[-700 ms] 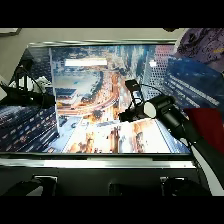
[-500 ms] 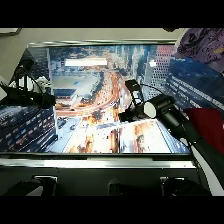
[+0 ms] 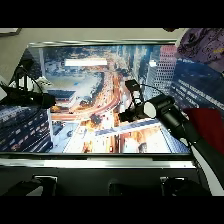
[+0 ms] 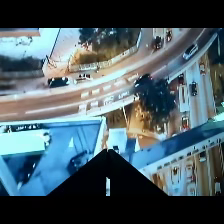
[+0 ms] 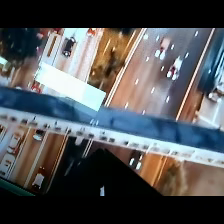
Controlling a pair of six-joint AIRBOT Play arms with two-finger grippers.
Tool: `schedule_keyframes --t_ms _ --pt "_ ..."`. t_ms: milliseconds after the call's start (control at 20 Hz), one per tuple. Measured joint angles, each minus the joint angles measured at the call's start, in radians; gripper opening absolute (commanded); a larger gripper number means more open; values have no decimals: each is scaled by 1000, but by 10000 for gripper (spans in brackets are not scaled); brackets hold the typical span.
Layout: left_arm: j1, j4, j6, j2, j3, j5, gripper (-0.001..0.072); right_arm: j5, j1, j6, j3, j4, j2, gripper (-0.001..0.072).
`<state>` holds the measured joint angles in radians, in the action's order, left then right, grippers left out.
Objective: Fold the clothes and pants, and hang the long-sleeved shirts on hangers.
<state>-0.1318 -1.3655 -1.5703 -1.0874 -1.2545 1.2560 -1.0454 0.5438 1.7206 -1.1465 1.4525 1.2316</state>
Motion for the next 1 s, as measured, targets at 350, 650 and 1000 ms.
schedule_keyframes --t_ms 350,650,1000 --pt "0 0 0 0 0 0 20 0 0 0 0 0 0 28" --pt "6 -37 -110 -9 0 -1 715 0 0 0 0 0 0 28" --pt "237 -248 -330 -113 -79 -198 714 2 0 0 0 0 0 28"
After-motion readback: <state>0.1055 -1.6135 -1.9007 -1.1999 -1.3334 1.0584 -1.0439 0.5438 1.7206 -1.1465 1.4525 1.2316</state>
